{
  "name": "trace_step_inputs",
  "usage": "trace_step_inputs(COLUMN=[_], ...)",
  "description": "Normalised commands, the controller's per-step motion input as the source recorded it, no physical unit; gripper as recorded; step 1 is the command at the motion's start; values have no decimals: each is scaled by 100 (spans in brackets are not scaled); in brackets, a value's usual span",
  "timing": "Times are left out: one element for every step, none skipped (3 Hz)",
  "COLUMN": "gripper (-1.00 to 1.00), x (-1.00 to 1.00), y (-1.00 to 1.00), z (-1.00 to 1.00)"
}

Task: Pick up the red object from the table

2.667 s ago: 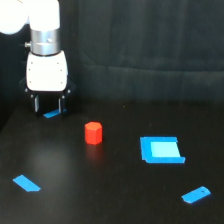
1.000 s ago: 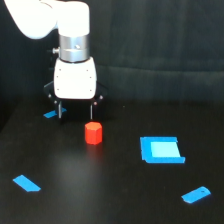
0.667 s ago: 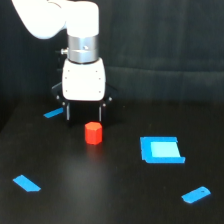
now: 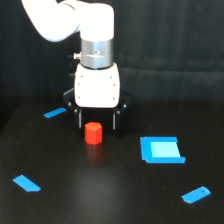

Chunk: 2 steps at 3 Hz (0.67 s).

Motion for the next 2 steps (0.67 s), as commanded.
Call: trace_step_inputs(gripper=[91,-85], x=[-12,-8], y=[-47,-3], z=[-13,-25])
